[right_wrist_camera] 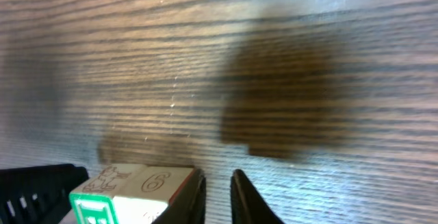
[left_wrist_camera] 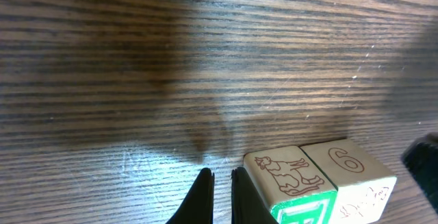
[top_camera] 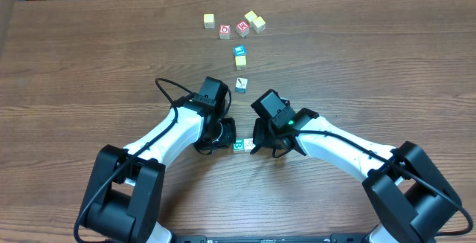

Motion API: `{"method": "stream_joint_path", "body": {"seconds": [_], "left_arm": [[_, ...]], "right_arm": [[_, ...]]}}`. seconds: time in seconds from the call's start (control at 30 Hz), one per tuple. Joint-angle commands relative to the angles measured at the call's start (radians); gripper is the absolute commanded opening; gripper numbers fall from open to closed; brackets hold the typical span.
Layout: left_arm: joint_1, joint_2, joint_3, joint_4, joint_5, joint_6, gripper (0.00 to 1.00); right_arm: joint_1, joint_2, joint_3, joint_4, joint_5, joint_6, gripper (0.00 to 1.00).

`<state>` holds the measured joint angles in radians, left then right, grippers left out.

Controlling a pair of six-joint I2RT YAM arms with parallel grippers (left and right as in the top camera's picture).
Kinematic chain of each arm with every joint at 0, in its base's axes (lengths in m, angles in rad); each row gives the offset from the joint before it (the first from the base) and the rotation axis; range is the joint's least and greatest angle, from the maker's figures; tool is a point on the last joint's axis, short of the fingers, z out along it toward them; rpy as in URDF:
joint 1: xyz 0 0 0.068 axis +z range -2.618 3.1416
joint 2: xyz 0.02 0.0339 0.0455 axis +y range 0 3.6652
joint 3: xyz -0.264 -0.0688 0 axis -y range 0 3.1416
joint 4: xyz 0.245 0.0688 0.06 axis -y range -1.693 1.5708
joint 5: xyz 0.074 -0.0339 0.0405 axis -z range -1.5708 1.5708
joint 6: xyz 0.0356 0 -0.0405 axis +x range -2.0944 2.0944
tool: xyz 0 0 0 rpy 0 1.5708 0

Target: Flip 4 blocks

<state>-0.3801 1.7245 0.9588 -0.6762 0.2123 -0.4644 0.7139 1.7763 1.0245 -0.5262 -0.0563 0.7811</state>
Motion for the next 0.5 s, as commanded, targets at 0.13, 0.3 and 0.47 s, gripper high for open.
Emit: {"method": "stream_joint_path", "body": {"seconds": [0.13,0.3,0.47], "left_arm": [[0.035,0.007,0.053,-0.051,-0.018,-0.002,0.04],[0.122,0.007,0.208,-0.192,-0.017,0.052,0.04],[0.230,0.007,0.381,-0.356,-0.021,0.119,0.11]], "right_arm": [[-0.006,0.002,0.051,-0.077,0.012,-0.100,0.25],[-0.048,0.002,0.223,-0.243,0.030,-0.166,0.38],[-0.106,0.003,0.355,-0.270,0.030,-0.165,0.54]]}}
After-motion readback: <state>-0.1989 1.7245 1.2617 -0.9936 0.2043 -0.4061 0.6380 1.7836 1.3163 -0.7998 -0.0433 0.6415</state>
